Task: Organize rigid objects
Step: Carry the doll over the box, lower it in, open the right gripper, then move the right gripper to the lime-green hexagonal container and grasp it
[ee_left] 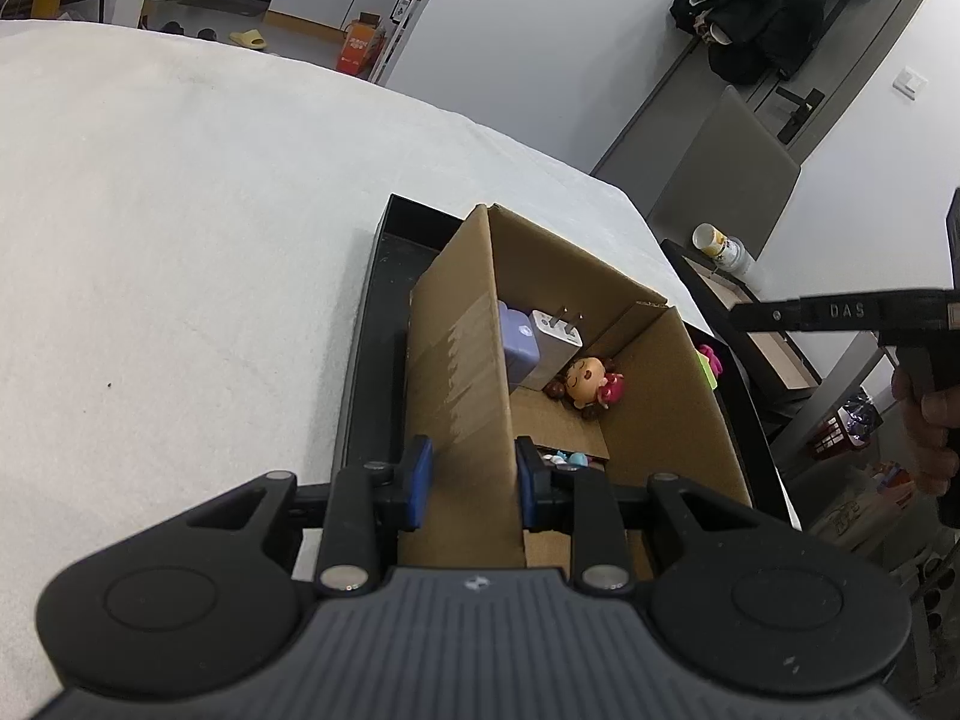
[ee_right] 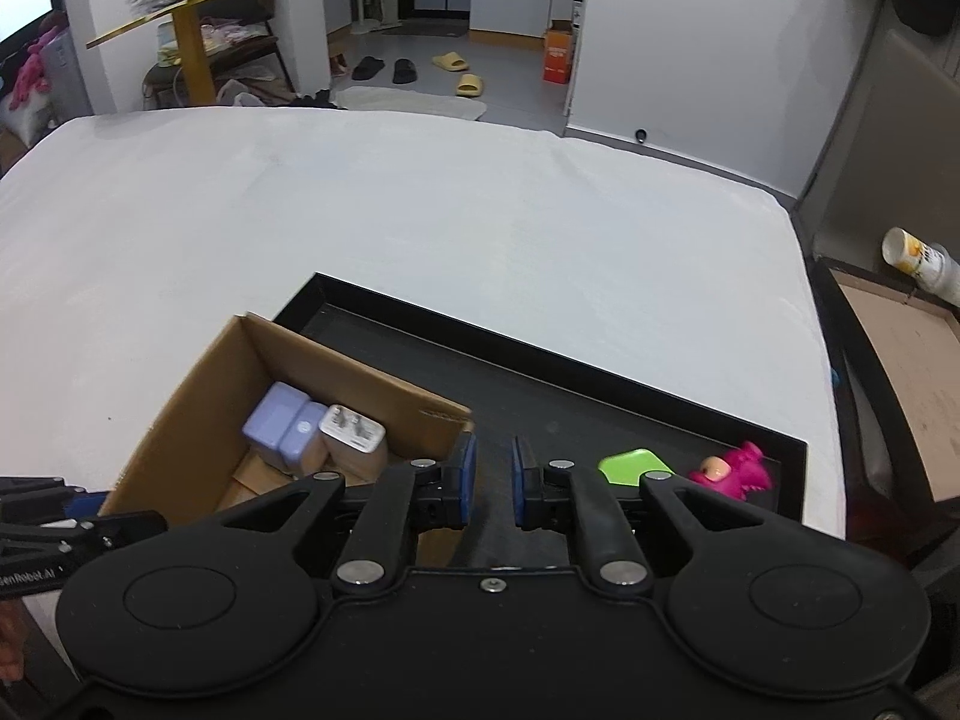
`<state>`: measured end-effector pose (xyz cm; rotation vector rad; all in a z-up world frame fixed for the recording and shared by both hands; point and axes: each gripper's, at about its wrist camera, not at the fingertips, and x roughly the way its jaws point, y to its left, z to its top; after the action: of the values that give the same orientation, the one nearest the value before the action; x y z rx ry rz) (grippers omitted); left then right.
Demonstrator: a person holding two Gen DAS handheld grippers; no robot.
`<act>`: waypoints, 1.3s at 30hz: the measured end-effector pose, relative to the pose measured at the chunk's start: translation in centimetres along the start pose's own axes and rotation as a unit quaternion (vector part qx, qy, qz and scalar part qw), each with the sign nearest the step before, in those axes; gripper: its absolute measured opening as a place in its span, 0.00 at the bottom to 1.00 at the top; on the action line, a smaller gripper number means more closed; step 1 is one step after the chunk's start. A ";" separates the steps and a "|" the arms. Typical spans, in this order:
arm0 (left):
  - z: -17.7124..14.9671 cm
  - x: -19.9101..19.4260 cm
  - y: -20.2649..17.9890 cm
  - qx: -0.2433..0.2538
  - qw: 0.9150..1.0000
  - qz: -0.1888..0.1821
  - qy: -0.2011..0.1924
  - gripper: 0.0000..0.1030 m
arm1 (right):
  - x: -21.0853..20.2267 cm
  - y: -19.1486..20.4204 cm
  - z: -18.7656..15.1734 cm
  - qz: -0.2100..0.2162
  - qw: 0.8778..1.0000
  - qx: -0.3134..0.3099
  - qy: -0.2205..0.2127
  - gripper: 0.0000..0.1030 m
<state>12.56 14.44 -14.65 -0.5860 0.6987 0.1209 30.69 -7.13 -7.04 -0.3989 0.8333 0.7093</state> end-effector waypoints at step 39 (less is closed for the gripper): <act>0.0 0.0 0.0 -0.005 1.000 -0.001 0.001 0.25 | 5.1 -7.5 -2.0 -0.019 0.986 0.159 0.056 0.75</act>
<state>12.56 14.39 -14.69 -0.5972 0.7004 0.1215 37.33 -11.45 -11.91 -0.1681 1.0247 0.5096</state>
